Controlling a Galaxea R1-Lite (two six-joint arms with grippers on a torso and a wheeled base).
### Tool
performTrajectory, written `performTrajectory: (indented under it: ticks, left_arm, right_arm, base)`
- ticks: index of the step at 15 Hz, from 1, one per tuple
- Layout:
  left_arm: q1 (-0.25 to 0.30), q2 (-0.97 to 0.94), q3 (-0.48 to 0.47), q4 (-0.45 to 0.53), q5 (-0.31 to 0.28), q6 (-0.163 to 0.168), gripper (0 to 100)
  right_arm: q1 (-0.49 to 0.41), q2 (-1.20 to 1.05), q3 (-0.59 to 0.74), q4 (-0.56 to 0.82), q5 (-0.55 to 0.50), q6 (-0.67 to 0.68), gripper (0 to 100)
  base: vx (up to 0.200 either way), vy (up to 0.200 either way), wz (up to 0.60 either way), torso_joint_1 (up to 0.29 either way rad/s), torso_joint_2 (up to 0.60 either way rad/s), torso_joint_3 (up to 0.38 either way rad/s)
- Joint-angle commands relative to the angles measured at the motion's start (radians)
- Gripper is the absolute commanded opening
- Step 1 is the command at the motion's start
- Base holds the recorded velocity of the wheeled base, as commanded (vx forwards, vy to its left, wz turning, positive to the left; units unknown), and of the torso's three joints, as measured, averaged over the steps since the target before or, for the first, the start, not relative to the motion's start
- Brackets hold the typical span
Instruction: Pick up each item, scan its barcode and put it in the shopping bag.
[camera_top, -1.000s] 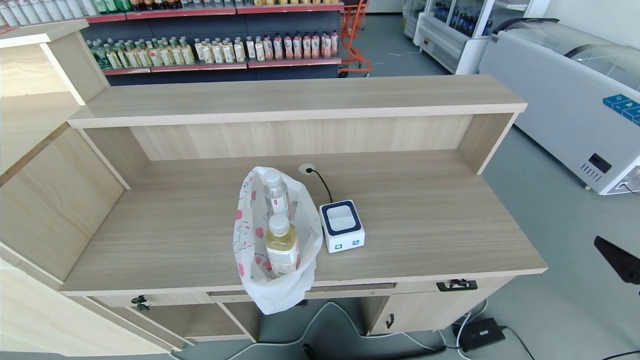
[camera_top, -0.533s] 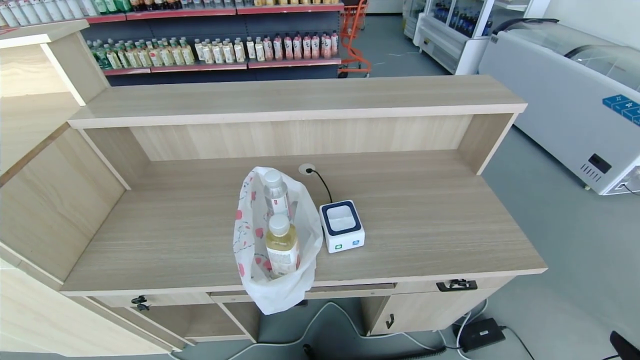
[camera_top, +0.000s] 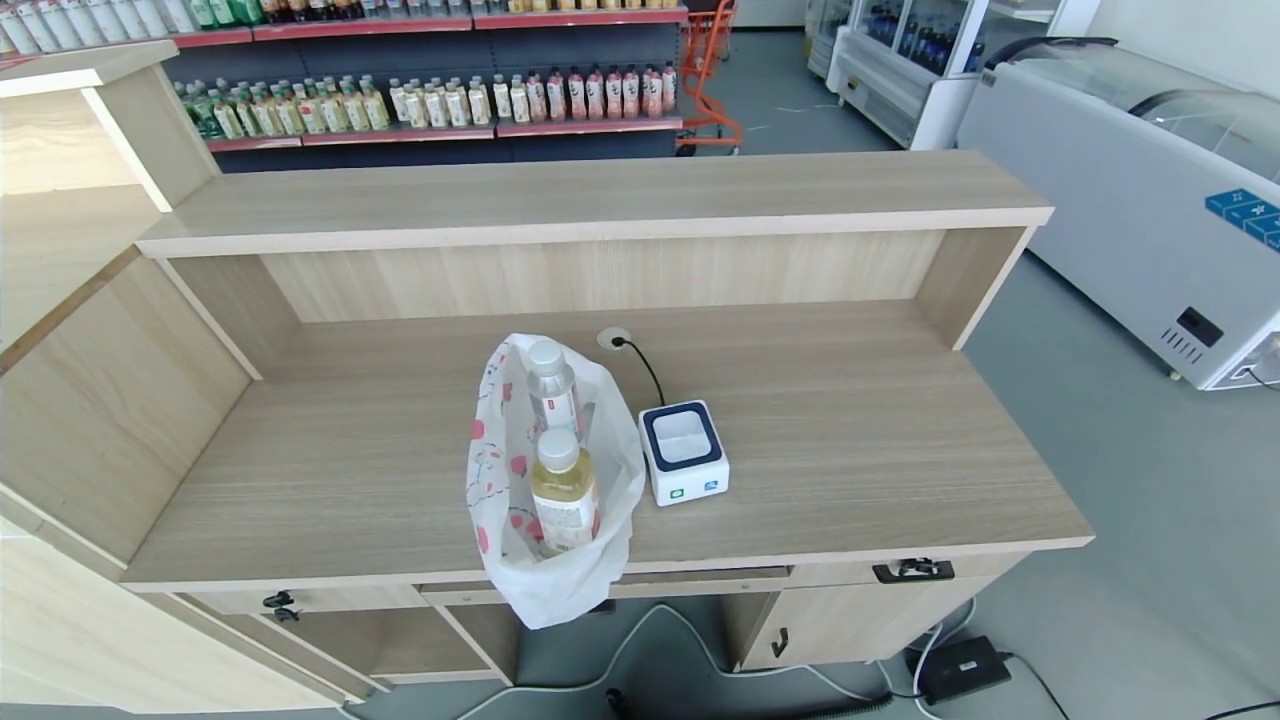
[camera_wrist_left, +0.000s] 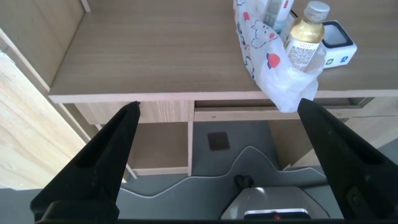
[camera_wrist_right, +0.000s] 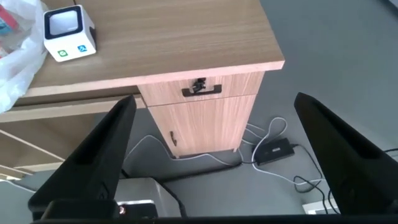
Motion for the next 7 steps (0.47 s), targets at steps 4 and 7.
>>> performTrajectory:
  ticks: [4,7]
  left_arm:
    - [0.0,0.0,0.0,0.0,0.0,0.0,100]
    - [0.0,0.0,0.0,0.0,0.0,0.0,100]
  right_arm:
    - [0.002,-0.029,0.0,0.002,-0.001,0.002,100]
    - [0.002,-0.029,0.0,0.002,0.0,0.0,100]
  base:
    - [0.0,0.0,0.0,0.0,0.0,0.0]
    - [0.0,0.0,0.0,0.0,0.0,0.0]
